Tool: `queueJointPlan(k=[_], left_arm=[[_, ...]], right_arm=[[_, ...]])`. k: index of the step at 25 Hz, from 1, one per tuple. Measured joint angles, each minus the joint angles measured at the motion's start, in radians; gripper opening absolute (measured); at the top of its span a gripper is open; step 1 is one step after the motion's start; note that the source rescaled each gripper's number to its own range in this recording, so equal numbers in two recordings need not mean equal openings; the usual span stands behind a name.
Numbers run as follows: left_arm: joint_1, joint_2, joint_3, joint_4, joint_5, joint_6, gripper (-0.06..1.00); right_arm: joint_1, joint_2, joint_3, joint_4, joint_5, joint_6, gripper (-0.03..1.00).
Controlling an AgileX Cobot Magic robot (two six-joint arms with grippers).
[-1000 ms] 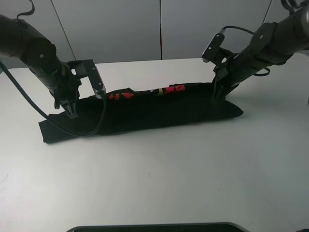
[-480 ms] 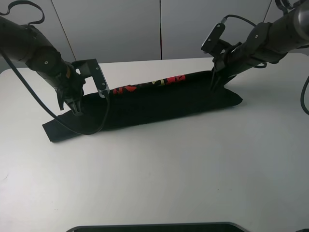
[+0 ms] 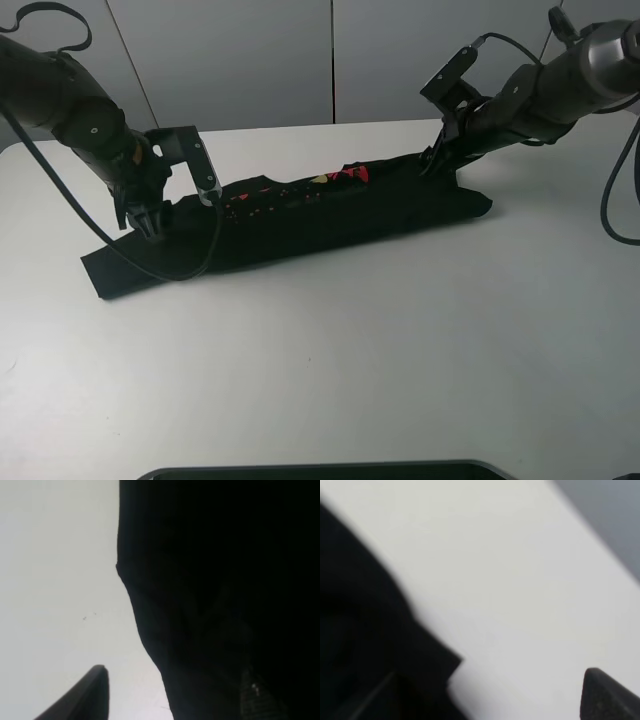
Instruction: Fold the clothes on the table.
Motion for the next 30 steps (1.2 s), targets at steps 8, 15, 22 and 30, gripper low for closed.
queueJointPlan(k=[8, 15, 22, 30], left_arm=[[0.0, 0.0, 0.0, 0.012, 0.117, -0.141, 0.84], [0.002, 0.0, 0.0, -0.074, 0.147, -0.161, 0.84], [0.002, 0.0, 0.0, -0.092, 0.135, -0.162, 0.84], [0.002, 0.0, 0.0, -0.106, 0.107, -0.16, 0.84]], right_arm=[[-0.03, -0.192, -0.002, 0.286, 0.227, 0.016, 0.8], [-0.112, -0.176, 0.011, 0.277, 0.513, 0.181, 0.8], [-0.126, -0.078, 0.015, 0.258, 0.55, 0.208, 0.8], [-0.126, 0.011, -0.001, 0.288, 0.55, 0.203, 0.79]])
